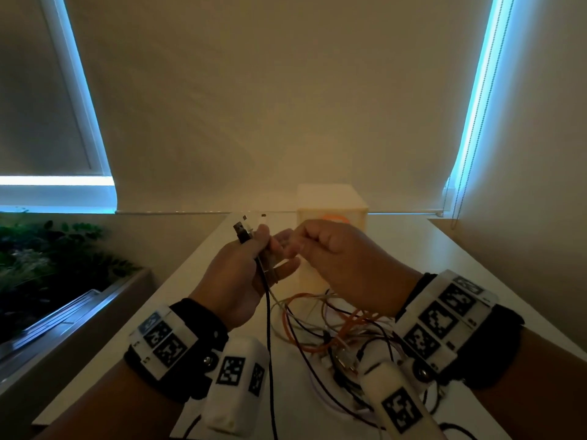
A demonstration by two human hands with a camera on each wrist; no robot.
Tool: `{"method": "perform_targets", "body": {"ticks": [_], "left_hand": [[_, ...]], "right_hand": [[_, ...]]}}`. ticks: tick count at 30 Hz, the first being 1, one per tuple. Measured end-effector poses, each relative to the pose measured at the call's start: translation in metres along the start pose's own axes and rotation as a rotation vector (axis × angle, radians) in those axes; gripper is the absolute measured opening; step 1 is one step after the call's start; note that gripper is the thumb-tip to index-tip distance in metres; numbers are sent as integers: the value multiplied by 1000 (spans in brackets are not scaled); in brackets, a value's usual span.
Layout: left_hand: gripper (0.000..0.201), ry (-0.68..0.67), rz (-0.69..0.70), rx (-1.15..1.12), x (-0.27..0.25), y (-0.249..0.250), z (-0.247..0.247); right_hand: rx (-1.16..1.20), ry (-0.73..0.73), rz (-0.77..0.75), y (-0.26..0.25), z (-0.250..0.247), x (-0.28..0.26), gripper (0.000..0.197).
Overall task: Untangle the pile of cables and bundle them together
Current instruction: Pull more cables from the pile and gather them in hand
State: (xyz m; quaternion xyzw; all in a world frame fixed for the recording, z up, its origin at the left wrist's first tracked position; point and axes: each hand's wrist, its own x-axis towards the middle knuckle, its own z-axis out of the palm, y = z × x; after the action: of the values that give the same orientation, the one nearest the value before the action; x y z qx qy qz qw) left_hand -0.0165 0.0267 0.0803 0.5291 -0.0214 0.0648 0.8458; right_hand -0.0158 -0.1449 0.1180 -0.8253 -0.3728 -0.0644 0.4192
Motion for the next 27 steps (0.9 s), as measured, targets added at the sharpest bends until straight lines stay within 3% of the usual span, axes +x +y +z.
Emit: {"method": "perform_targets", "body": {"ticks": [7,11,14,17,20,23,27], "left_hand": [[41,-62,41,-151,2,-4,0],[43,-84,11,-38,3,-12,0],[42,-117,-37,13,3,-16,4],[45,-126,-76,-152,5,-6,8],[45,-139,-78,-375,7,6,9],[42,-183,-84,-430,7,11,2],[43,-379,-120,-410,5,11,-16]], "right_hand": [[154,177,97,2,-7,9,26],[154,174,66,2,-13,10,26],[77,11,-27,-3,-5,6,20],[-113,-101,-68,7,2,2,14],[-145,-171,12,25,-4,-1,17],[-152,-314,94,42,-6,-5,23],[-118,-332,228,63,-14,-12,29]]}}
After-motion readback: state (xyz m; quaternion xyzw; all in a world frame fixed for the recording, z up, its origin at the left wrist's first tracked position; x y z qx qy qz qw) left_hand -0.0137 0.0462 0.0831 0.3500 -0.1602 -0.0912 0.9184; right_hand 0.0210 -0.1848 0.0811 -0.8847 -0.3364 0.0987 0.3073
